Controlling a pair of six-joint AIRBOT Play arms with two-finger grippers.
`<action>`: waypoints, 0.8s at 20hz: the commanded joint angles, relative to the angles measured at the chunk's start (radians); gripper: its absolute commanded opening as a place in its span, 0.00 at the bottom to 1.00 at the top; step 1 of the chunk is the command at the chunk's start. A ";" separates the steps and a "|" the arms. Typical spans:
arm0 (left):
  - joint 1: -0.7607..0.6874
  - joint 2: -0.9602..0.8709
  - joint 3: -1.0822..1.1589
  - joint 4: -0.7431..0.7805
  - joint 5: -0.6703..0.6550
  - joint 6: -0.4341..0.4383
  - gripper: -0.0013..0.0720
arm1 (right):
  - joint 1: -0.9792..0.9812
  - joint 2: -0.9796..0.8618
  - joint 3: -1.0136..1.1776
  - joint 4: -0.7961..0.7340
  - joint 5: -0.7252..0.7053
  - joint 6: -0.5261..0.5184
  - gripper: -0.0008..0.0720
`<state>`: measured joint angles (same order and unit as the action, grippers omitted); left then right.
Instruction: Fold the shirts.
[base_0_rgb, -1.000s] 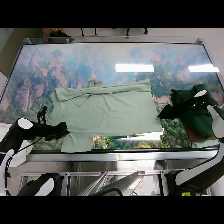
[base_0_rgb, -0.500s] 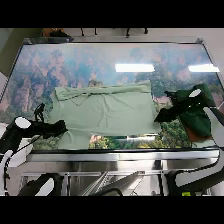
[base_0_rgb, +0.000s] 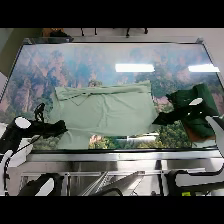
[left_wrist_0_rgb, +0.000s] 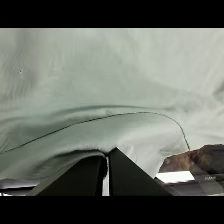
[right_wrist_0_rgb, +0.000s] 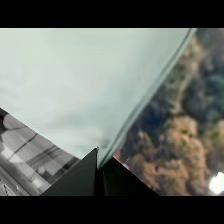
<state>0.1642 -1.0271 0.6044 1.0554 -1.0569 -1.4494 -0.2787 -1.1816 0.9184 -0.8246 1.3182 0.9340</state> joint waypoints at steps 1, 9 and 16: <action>0.001 0.001 0.001 0.000 -0.041 0.021 0.04 | -0.083 0.097 -0.006 -0.028 -0.002 0.042 0.03; -0.035 0.003 -0.005 0.000 -0.172 0.050 0.04 | -0.301 0.293 -0.080 -0.149 0.072 0.130 0.03; -0.105 0.056 0.031 0.024 -0.131 0.046 0.04 | -0.280 0.299 -0.106 -0.078 0.071 0.128 0.03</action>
<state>0.0566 -0.9859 0.5949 1.0603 -1.1923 -1.4044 -0.5598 -0.8883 0.8135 -0.9554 1.4014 1.0634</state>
